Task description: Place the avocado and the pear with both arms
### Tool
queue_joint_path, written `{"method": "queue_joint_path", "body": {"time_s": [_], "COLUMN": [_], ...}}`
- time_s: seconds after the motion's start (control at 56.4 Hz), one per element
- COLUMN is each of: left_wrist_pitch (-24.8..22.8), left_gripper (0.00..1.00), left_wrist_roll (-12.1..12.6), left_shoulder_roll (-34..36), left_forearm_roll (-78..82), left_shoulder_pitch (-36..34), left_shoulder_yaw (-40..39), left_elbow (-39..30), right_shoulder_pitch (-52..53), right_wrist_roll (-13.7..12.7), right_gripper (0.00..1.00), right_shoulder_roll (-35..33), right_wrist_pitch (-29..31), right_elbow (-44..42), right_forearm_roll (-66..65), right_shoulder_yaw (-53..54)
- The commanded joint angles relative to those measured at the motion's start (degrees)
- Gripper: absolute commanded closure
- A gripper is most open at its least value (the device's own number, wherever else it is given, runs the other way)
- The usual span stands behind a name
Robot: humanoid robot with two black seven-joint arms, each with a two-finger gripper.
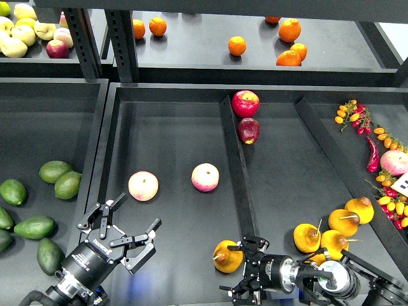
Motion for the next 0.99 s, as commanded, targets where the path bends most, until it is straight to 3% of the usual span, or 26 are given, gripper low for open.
{"method": "queue_joint_path", "body": {"time_s": [0.0,0.974], "left_wrist_pitch": [0.0,0.0], "left_gripper": [0.01,0.01], "left_wrist_roll": [0.0,0.0], "left_shoulder_roll": [0.0,0.0], "left_forearm_roll": [0.1,0.8], "left_shoulder_pitch": [0.0,0.1], "left_shoulder_yaw": [0.1,1.6], "left_elbow": [0.0,0.0], "right_shoulder_pitch": [0.1,1.3], "right_wrist_roll": [0.0,0.0], "right_gripper": [0.01,0.01], "right_shoulder_roll": [0.0,-3.1], "right_wrist_pitch": [0.0,-4.7], "right_elbow": [0.2,5.4], "right_forearm_roll": [0.1,0.6], "right_shoulder_yaw": [0.1,-0.4]}}
